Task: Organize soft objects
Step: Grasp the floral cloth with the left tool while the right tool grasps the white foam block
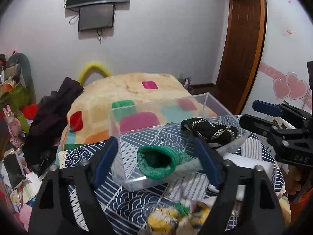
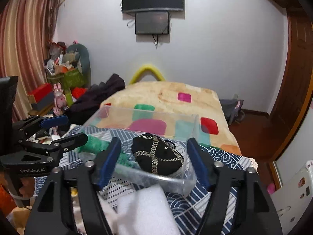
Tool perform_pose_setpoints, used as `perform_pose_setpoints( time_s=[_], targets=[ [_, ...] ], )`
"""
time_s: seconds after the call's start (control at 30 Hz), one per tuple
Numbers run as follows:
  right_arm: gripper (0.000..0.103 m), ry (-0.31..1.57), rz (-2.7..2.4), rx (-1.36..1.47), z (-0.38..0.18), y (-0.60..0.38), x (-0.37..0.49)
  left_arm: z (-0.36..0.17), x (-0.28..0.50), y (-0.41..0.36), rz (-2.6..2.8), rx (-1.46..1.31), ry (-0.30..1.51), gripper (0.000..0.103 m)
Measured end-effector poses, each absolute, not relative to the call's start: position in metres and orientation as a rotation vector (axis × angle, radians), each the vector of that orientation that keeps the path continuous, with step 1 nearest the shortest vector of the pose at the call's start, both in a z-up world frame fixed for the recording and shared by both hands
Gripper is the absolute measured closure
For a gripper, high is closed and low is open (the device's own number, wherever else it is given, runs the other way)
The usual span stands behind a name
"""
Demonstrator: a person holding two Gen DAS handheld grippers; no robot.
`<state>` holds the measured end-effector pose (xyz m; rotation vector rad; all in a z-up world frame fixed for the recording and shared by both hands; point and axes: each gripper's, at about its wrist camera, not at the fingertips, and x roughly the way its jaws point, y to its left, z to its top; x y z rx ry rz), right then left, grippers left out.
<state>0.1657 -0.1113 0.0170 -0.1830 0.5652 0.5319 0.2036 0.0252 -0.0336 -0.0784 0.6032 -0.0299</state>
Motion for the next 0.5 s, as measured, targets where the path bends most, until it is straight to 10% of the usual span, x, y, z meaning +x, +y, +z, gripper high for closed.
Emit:
perform_pose_setpoints(
  time_s=[0.5],
  targets=[
    [0.004, 0.626, 0.537, -0.122, -0.034, -0.14, 0.129, -0.058, 0.137, 0.014, -0.017, -0.045, 0.59, 0.01]
  ],
)
